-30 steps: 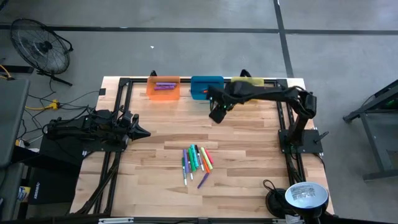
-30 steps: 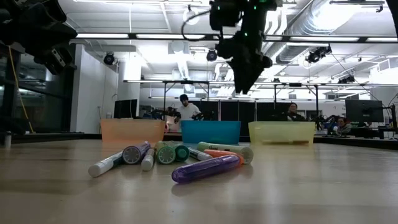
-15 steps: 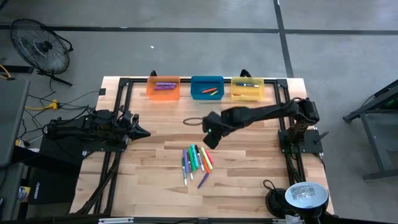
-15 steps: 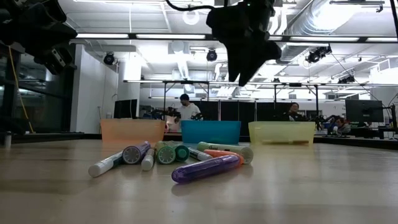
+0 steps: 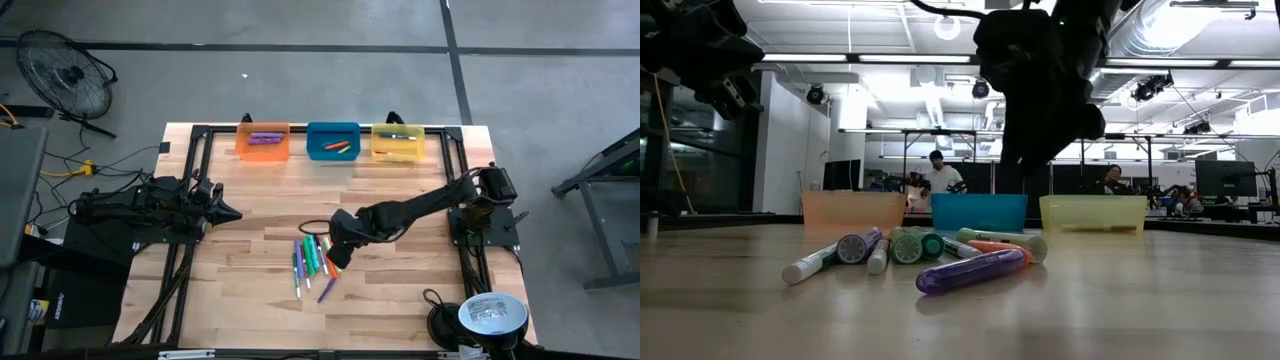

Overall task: Pick & Place Markers
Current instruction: Put the pink pen into the blue bin

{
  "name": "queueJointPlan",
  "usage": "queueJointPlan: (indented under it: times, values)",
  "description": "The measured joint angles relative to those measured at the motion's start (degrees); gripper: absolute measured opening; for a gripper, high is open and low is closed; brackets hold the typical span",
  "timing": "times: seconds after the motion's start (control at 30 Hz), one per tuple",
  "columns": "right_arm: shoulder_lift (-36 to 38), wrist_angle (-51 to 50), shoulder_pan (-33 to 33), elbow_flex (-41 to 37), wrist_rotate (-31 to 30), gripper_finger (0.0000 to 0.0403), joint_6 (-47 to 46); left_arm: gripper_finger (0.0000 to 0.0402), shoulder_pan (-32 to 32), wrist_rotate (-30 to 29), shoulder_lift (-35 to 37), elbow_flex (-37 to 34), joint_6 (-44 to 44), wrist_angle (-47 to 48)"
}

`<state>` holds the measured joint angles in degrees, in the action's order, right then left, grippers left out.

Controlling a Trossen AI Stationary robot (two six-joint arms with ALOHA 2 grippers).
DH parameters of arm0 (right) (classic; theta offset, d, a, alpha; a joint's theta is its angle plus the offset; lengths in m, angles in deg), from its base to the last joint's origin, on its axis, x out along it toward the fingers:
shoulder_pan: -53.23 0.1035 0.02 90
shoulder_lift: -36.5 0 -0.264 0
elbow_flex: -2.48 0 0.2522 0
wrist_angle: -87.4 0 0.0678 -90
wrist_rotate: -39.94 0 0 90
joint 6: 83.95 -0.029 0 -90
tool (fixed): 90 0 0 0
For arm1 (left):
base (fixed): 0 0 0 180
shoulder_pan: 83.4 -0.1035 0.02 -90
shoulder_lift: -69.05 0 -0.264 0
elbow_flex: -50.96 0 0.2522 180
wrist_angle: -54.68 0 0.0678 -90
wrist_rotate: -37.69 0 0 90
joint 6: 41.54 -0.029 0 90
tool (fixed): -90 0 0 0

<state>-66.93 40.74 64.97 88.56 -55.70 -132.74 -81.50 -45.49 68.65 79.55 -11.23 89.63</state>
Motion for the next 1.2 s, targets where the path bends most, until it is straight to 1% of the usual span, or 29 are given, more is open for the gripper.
queueJointPlan:
  times: [0.1,0.3,0.4,0.5,0.57,0.7,0.77,0.83,0.93,1.07,1.13,1.2]
  values:
    - [-0.31,1.95,0.82,-1.25,-0.53,0.0155,-0.33,0.0001,0.00,0.01,0.01,-0.01,0.00,0.02]
    - [-2.32,5.50,1.97,-0.08,-1.16,0.0155,-0.37,0.0001,0.01,0.01,0.00,0.00,0.00,0.02]
    - [-5.10,4.73,1.94,3.46,-0.83,0.0155,0.28,0.0001,0.01,0.01,0.02,0.00,0.00,0.17]
    - [-8.66,3.86,1.89,9.13,-0.73,0.0155,2.33,0.0001,0.01,-0.06,0.02,0.00,0.00,0.20]
    - [-11.37,-0.30,1.93,13.61,-1.95,0.0155,2.32,0.0001,-0.01,-0.06,0.02,0.00,0.00,0.20]
    - [-15.84,-11.37,1.43,22.08,-4.45,0.0146,-0.80,0.0001,0.01,-0.04,0.02,0.00,0.00,0.27]
    - [-17.19,-17.58,1.04,24.59,-5.17,0.0140,-3.37,0.0001,0.01,-0.04,0.02,0.00,0.00,0.46]
    - [-17.71,-22.06,0.57,25.46,-5.40,0.0135,-5.74,0.0001,-0.01,-0.01,0.02,0.00,0.00,0.44]
    - [-17.70,-23.99,-0.21,24.43,-2.17,0.0133,-6.63,0.0001,-0.01,-0.01,0.02,0.00,0.00,0.45]
    - [-17.73,-22.30,-1.35,20.57,6.05,0.0133,-6.40,0.0001,-0.01,0.01,0.02,0.00,0.00,0.45]
    - [-17.73,-19.75,-1.62,18.43,7.68,0.0133,-6.48,0.0001,0.01,0.01,0.02,0.00,0.00,0.45]
    - [-17.75,-18.86,-1.63,17.31,8.06,0.0133,-6.65,0.0001,0.00,0.01,0.02,0.00,0.00,0.45]
